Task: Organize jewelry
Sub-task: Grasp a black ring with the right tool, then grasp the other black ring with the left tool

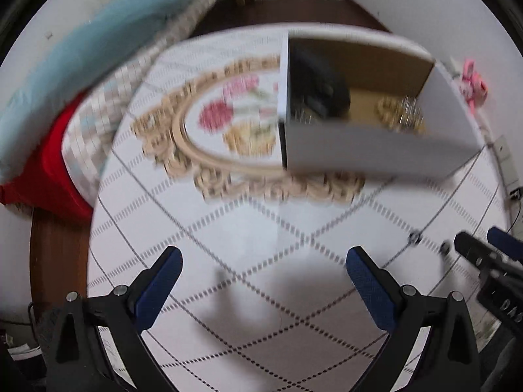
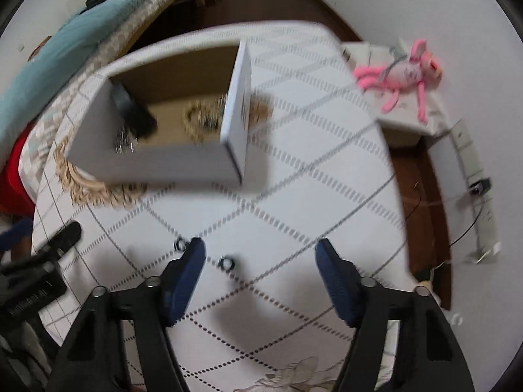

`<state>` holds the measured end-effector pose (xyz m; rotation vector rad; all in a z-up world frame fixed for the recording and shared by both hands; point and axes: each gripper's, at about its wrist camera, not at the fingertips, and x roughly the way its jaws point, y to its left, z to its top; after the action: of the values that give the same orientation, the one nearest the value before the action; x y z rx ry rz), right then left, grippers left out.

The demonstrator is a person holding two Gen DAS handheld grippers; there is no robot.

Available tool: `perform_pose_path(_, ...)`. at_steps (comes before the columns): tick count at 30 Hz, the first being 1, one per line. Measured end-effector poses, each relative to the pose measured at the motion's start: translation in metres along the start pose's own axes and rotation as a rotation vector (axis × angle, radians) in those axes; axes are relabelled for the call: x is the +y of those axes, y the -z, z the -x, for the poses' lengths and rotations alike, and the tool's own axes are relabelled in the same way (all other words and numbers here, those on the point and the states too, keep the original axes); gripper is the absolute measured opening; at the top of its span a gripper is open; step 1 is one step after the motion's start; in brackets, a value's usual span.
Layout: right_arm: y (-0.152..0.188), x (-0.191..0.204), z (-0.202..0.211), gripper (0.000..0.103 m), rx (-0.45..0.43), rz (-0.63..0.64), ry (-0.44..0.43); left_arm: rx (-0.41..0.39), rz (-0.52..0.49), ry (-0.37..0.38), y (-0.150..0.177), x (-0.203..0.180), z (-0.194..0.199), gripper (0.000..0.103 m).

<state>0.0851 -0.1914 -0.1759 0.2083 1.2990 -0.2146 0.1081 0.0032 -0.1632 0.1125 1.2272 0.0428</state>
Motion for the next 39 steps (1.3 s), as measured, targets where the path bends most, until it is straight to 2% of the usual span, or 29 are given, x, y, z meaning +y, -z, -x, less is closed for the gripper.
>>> perform_pose_path(2,0.008,0.001,-0.008,0.061,0.001,-0.006,-0.029,0.008,0.001,-0.001,0.006,0.0,-0.005,0.102)
perform_pose_path(6,0.018,0.005,-0.014,0.055,-0.01,0.001,-0.074,0.009,0.0,-0.003,0.011,-0.001,-0.012,0.102)
perform_pose_path(8,0.021,0.008,-0.018,0.042,-0.003,0.007,-0.085,0.011,0.001,-0.004,0.011,-0.002,-0.013,0.102)
perform_pose_path(12,0.024,0.017,-0.021,0.03,-0.02,0.026,-0.069,0.005,-0.002,0.004,0.01,-0.002,-0.012,0.102)
perform_pose_path(14,0.027,0.022,-0.021,0.013,-0.029,0.049,-0.031,0.006,-0.004,0.008,0.008,-0.004,-0.013,0.102)
perform_pose_path(19,0.027,0.021,-0.018,0.012,-0.03,0.042,-0.041,-0.008,-0.036,0.052,0.006,-0.023,-0.008,0.102)
perform_pose_path(24,0.023,-0.006,-0.007,0.012,-0.054,-0.051,-0.06,-0.025,-0.082,0.118,0.002,-0.057,-0.003,0.102)
perform_pose_path(28,0.02,-0.029,-0.004,0.012,-0.059,-0.106,-0.045,-0.034,-0.127,0.136,0.001,-0.082,-0.003,0.102)
perform_pose_path(31,0.02,-0.044,-0.005,0.012,-0.054,-0.139,-0.032,-0.032,-0.149,0.143,0.0,-0.092,-0.005,0.087)
perform_pose_path(33,0.02,-0.052,-0.006,0.012,-0.051,-0.157,-0.032,-0.024,-0.16,0.147,-0.001,-0.096,-0.009,0.083)
perform_pose_path(35,0.022,-0.058,-0.006,0.012,-0.052,-0.167,-0.033,-0.024,-0.167,0.148,-0.002,-0.097,-0.012,0.072)
perform_pose_path(39,0.021,-0.064,-0.006,0.012,-0.055,-0.184,-0.035,-0.028,-0.168,0.157,-0.003,-0.102,-0.012,0.059)
